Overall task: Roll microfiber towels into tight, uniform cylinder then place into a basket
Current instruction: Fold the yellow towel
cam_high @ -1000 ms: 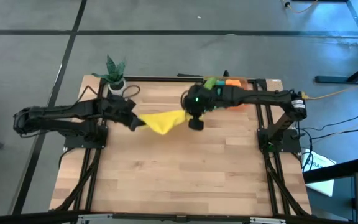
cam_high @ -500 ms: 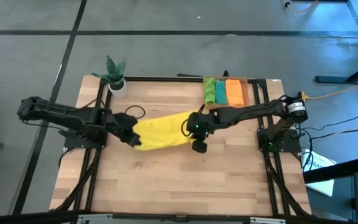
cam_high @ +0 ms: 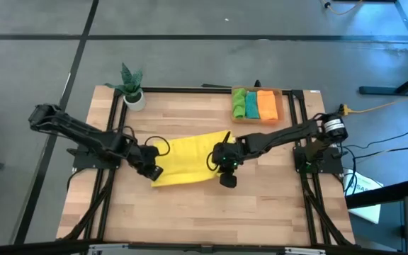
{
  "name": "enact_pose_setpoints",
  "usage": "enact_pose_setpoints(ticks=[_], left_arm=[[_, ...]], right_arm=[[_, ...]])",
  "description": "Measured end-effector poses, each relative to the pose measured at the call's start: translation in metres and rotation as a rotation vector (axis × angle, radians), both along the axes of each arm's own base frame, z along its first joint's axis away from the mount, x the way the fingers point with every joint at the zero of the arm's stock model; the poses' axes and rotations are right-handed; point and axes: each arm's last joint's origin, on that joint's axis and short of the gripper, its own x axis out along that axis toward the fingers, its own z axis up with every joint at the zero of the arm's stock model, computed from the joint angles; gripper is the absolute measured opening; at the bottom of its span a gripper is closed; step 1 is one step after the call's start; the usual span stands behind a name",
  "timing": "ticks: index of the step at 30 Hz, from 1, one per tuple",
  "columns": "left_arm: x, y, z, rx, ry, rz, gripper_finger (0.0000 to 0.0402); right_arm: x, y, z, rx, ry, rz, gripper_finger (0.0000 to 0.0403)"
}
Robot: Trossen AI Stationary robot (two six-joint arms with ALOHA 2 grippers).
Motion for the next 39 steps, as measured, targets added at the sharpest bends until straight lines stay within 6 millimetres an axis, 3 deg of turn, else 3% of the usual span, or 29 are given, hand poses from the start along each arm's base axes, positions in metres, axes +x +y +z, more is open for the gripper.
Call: enact_pose_setpoints(ticks=[9, 21, 34, 39], left_arm=[[0.008, -0.021, -0.017, -0.022, 0.072, -0.041, 0.0000], [0.009, -0.037, -0.030, -0.041, 0.160, -0.056, 0.0000], [0.009, -0.038, -0.030, -0.054, 0.164, -0.064, 0.0000], [0.009, -0.038, -0.030, -0.051, 0.160, -0.066, 0.0000]], right_arm=[[0.011, 0.016, -0.026, 0.006, 0.016, 0.023, 0.0010], [0.013, 0.022, -0.026, 0.090, 0.010, 0.019, 0.0014], [0.013, 0.026, -0.023, 0.148, 0.022, 0.064, 0.0123], [0.017, 0.030, -0.011, 0.217, 0.014, 0.132, 0.0135]])
